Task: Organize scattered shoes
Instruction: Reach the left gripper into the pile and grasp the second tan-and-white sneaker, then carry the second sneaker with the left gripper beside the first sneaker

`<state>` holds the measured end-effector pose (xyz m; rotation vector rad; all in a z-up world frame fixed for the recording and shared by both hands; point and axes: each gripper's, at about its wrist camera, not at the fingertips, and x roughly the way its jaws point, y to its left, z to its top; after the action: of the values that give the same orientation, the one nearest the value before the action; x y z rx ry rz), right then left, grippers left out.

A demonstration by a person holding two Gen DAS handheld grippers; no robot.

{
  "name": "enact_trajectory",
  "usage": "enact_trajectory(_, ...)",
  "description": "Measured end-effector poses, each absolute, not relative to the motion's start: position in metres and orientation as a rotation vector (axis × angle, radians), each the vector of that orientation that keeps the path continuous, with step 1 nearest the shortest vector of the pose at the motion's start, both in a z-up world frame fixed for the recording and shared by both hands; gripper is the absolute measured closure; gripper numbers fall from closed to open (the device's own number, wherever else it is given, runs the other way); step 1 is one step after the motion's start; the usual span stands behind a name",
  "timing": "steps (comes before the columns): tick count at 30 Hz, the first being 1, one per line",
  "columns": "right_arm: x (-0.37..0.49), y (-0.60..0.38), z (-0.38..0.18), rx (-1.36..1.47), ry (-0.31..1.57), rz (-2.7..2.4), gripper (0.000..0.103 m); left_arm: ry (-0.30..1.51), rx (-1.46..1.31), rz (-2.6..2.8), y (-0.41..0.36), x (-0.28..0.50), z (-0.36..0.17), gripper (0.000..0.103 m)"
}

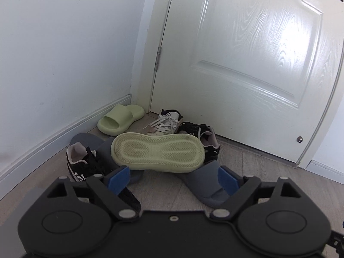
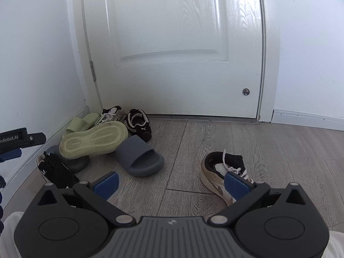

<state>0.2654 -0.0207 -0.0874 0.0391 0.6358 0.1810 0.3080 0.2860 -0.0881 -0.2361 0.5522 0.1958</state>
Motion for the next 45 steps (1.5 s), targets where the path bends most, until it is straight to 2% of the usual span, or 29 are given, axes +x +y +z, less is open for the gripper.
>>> enact_trajectory(6,0.336,0.008,-0.105,0.041,0.687,0.191,0.0,0.578,-0.196,0.182,0.305,0.391,-0.11,0.014)
enact_trajectory(15,0.427,0.028,-0.139,0.133,0.762,0.186,0.0,0.705,-0.035,0.093,0.327,0.577,-0.164,0.014)
enact_trajectory(22,0.474,0.041,-0.17,0.134,0.802,0.162,0.0,0.796,-0.015,0.094,0.342,0.659,-0.204,0.014)
enact_trajectory(25,0.49,0.048,-0.18,0.132,0.806,0.158,0.0,0.887,0.013,0.041,0.343,0.692,-0.224,0.016)
enact_trajectory(27,0.498,0.05,-0.184,0.149,0.816,0.162,0.0,0.906,0.079,0.072,0.343,0.707,-0.228,0.019)
enact_trajectory(33,0.508,0.055,-0.194,0.128,0.818,0.165,0.0,1.061,-0.005,0.01,0.365,0.744,-0.246,0.013)
enact_trajectory(36,0.509,0.053,-0.198,0.117,0.818,0.165,0.0,1.176,0.089,0.0,0.358,0.762,-0.263,0.011)
enact_trajectory(39,0.509,0.05,-0.203,0.129,0.827,0.158,0.0,1.247,0.09,0.037,0.358,0.778,-0.278,0.017)
enact_trajectory(45,0.501,0.044,-0.206,0.123,0.814,0.14,0.0,1.119,-0.098,0.214,0.378,0.749,-0.262,0.025)
